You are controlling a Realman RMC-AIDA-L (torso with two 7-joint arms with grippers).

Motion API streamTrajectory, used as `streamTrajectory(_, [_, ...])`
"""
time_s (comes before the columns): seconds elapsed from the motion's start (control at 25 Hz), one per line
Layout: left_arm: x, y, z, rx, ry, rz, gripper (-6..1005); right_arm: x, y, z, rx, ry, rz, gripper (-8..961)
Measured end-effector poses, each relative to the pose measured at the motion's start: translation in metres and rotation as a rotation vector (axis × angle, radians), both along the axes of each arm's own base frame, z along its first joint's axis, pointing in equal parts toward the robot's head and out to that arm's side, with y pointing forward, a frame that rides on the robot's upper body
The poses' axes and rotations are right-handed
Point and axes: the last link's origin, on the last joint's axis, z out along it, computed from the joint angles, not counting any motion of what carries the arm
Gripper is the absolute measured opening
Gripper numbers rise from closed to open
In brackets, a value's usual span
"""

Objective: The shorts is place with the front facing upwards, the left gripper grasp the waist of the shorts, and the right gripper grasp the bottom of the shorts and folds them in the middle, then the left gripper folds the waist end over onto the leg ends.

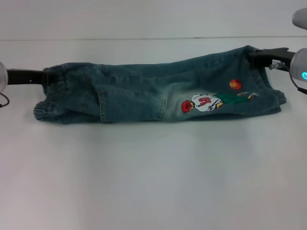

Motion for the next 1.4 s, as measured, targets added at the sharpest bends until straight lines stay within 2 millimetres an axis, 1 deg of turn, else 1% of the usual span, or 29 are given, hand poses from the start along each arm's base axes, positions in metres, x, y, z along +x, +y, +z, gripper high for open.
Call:
streamTrajectory(0.12, [0.0, 0.001, 0.001, 0.015, -0.004, 0.001, 134, 0.002, -0.001, 0.001, 0.006, 0.004, -0.007, 47])
streamTrajectory(0.24, [-0.002, 0.001, 0.003, 0.025, -0.005, 0.009, 232, 0.003, -0.001, 0.001, 0.008, 0.007, -0.01, 50])
streamTrajectory(0.36, [-0.005, 0.0, 0.004, 0.035, -0.006, 0.021, 330, 0.003, -0.001, 0.001, 0.011, 0.011, -0.013, 186])
streamTrajectory(0.56, [-0.006, 0.0, 0.004, 0.03, -0.004, 0.024, 450, 0.001, -0.001, -0.001, 0.016, 0.016, -0.01, 403])
streamTrajectory(0.76, [-0.002, 0.0, 0.001, 0.011, -0.001, 0.013, 571, 0.001, -0.001, -0.001, 0.022, 0.025, -0.011, 612])
streamTrajectory(0.88, [0.0, 0.001, 0.002, 0.005, 0.005, 0.005, 778, 0.002, -0.002, -0.001, 0.026, 0.032, -0.015, 739])
streamTrajectory(1.08, [-0.002, 0.002, 0.007, 0.006, 0.007, 0.016, 865, 0.007, -0.005, -0.001, 0.032, 0.038, -0.026, 920])
streamTrajectory(1.4, [0.005, -0.001, 0.017, -0.071, 0.007, 0.067, 860, 0.01, -0.009, -0.001, 0.053, 0.069, -0.027, 918])
